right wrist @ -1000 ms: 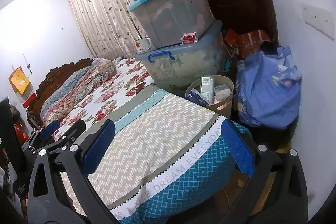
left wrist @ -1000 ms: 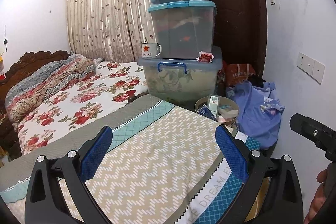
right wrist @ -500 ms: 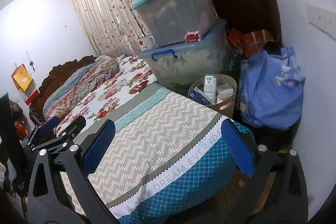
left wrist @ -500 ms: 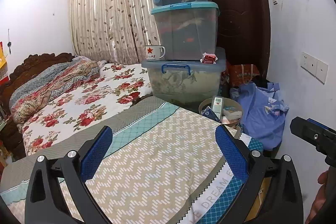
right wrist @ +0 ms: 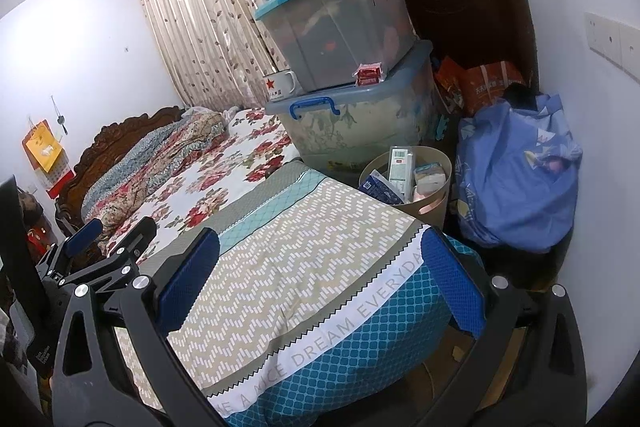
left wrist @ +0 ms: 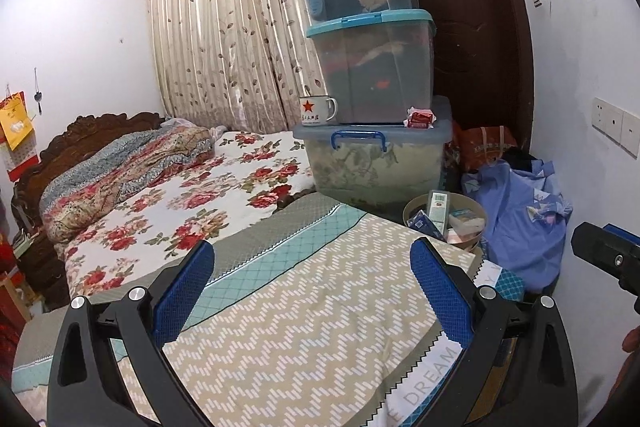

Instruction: Collect trash

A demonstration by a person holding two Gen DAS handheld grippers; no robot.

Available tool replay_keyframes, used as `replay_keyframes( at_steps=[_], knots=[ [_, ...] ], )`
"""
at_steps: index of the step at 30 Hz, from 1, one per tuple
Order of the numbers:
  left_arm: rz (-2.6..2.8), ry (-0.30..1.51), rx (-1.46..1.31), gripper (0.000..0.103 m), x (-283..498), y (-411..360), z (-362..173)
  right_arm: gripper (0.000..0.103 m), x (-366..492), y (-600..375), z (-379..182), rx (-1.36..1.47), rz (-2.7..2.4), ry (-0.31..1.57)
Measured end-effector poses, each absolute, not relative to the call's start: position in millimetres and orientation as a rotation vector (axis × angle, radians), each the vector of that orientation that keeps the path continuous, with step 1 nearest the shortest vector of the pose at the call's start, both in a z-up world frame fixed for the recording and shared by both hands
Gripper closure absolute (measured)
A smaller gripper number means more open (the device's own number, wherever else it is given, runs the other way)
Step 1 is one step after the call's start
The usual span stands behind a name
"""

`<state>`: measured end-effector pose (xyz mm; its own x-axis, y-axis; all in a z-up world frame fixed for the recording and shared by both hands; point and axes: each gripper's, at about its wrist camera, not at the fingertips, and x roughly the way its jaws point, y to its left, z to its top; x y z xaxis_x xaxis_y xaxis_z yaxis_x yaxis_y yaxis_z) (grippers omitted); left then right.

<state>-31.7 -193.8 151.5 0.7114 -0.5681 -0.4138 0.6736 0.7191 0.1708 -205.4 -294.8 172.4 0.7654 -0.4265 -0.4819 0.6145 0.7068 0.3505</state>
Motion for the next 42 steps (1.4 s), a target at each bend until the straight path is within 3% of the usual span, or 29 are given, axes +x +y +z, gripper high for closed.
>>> replay_keyframes(
  at_steps=[42],
  knots=[
    [-0.672, 0.394, 0.304, 0.008, -33.8, -199.0, 148.3, 0.003, -202.1, -293.6, 165.2, 0.535, -0.588, 0.394]
  ],
)
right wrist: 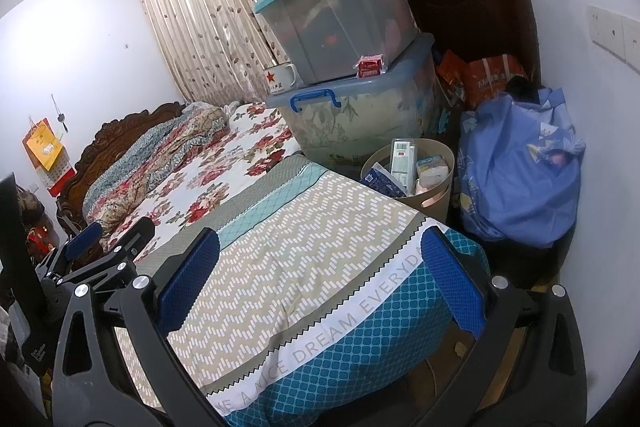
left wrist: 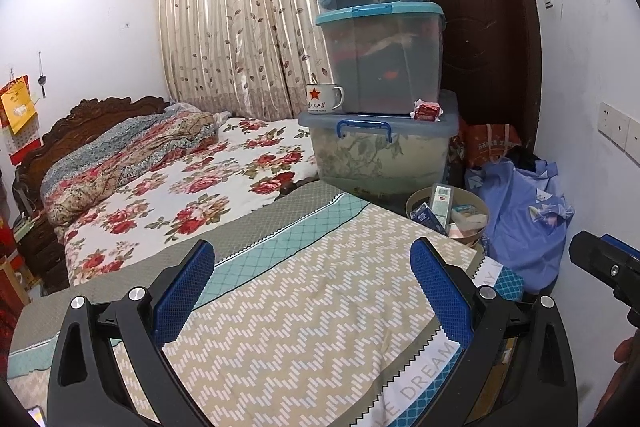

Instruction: Collect trash

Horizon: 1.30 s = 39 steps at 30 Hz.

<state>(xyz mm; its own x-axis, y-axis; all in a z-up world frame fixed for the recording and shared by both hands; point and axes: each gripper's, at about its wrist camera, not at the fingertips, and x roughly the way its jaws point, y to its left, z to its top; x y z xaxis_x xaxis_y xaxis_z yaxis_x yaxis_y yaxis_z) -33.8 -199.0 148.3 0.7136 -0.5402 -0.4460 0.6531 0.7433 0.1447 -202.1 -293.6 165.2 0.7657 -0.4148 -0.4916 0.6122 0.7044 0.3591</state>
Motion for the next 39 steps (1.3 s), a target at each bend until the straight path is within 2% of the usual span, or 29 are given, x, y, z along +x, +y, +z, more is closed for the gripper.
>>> replay_keyframes(
  at_steps=[39],
  knots=[
    [-0.656, 0.414, 0.319, 0.008, -33.3, -205.1, 140.3, 0.003, -200.3, -294.3, 163.5, 0.537, -0.585, 0.4]
  ],
)
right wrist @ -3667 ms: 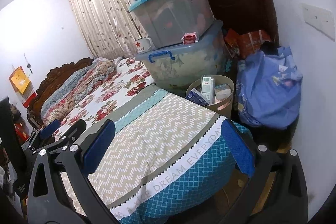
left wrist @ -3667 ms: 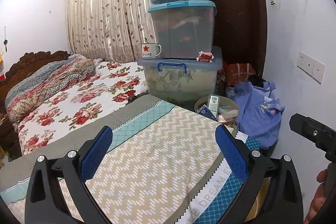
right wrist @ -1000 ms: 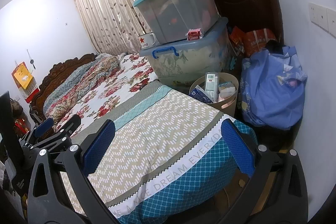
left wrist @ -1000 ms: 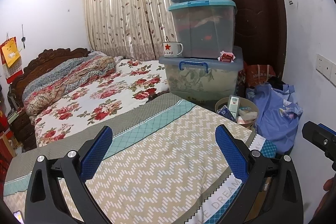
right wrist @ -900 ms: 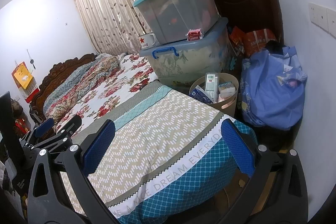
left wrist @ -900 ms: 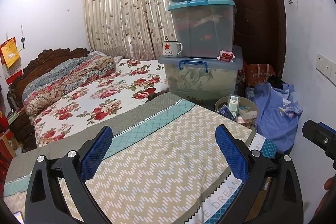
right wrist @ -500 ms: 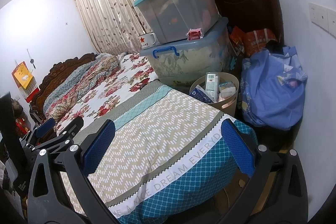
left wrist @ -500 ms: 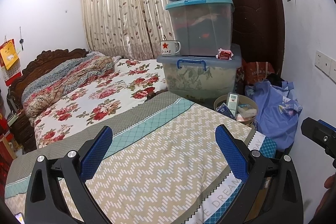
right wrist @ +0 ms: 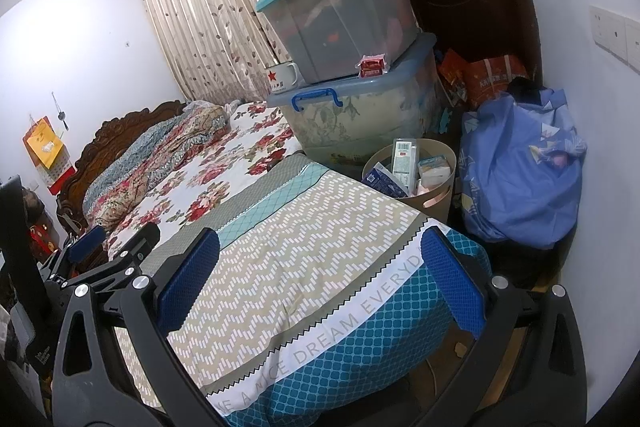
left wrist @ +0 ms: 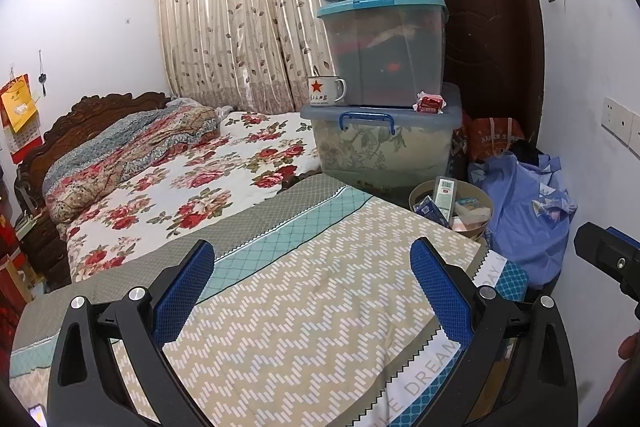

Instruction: Collect trash

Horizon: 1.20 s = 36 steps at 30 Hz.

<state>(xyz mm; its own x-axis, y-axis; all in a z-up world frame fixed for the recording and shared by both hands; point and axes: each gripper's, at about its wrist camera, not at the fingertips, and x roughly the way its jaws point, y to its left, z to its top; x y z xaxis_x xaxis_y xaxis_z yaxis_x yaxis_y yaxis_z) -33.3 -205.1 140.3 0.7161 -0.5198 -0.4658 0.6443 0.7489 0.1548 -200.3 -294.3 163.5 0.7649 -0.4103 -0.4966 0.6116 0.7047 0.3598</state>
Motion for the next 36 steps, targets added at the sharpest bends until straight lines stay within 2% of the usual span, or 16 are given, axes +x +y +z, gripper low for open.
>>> replay_keyframes(
  at_steps=[36],
  knots=[
    [-0.687, 0.461, 0.322, 0.008, -32.7, -203.6, 134.8, 0.003, -197.4, -296.5, 162.0, 0.542, -0.586, 0.403]
  ],
)
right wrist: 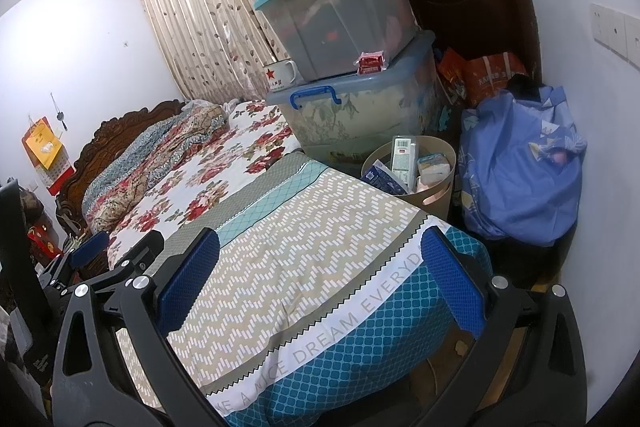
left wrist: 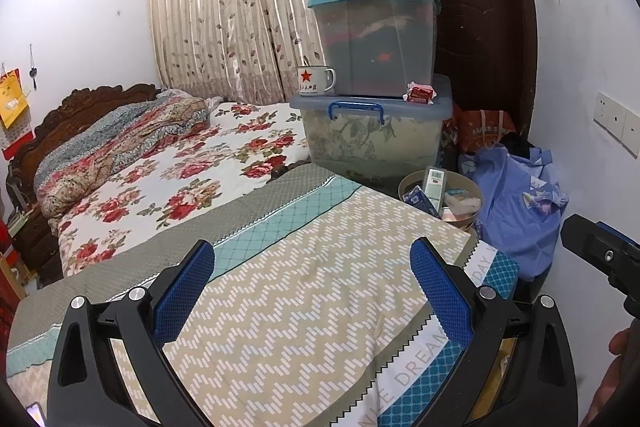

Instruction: Collect trash

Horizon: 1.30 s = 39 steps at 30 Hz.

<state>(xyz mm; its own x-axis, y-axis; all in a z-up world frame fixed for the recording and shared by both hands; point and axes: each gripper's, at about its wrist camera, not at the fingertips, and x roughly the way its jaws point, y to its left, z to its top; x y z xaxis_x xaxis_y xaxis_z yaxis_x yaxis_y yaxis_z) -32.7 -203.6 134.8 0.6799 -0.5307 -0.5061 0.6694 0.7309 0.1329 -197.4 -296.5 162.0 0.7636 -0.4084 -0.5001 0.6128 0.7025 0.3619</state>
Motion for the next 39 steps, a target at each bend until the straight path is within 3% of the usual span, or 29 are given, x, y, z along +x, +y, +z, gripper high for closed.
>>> replay_keyframes(
  at_steps=[39],
  knots=[
    [-0.682, 0.473, 0.343, 0.008, -32.2, -207.5, 131.0, 0.003, -197.4, -296.6, 160.6, 0.542, -0.584, 0.406]
  ],
)
